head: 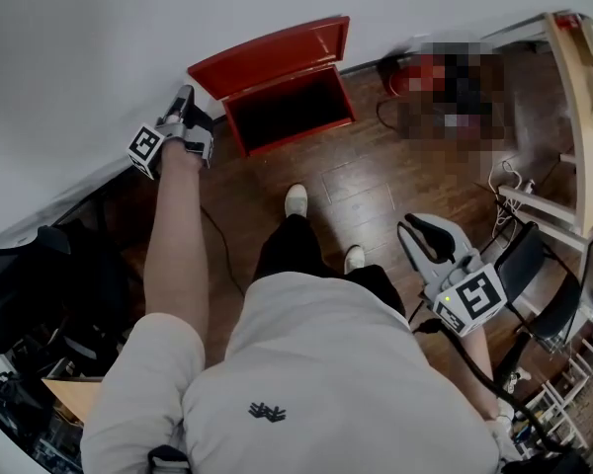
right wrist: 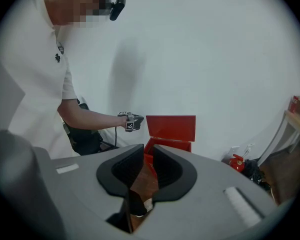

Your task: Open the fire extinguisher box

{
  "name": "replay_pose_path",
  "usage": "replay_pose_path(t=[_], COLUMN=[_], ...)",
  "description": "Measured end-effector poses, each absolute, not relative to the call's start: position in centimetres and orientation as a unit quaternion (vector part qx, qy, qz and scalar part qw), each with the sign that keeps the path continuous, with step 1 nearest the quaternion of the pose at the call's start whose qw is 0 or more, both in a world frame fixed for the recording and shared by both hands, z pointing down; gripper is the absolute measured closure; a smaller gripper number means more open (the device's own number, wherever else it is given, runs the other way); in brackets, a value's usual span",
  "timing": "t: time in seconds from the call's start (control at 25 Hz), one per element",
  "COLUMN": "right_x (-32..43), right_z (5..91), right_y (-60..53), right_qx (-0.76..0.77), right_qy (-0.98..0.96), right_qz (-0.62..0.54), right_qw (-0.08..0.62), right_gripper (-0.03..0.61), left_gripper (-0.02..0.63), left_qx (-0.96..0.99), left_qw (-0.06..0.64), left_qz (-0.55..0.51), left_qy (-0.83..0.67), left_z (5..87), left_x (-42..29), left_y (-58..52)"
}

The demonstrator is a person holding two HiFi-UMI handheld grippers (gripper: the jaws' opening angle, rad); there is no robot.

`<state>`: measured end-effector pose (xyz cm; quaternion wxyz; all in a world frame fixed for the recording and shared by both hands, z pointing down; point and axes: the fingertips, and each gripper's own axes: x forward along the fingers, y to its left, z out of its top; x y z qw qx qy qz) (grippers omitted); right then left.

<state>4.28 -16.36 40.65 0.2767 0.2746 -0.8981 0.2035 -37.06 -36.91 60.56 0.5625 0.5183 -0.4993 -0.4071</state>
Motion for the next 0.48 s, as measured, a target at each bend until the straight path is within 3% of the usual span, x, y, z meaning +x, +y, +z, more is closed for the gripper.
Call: replay_pose_path(t=[0.28, 0.48], right_x=[7.1, 10.3], right_z=[39.0, 38.3], right_y=[-12.6, -7.7], right_qx=[0.269, 0.242], right_qy=[-0.915, -0.935], right_qz=[0.168, 0.127], right_qw=[0.249, 0.225], right_gripper=[0.520, 0.522], left_gripper=[0.614, 0.614], left_qx=[0.602, 0.703], left_qw=[0.503, 0.424], left_qz=[-0.355, -0.286], left_qy=[-0.509, -0.494], left_z=[54.1, 46.6], left_x=[-33.7, -26.5], left_y=[-32.1, -25.6])
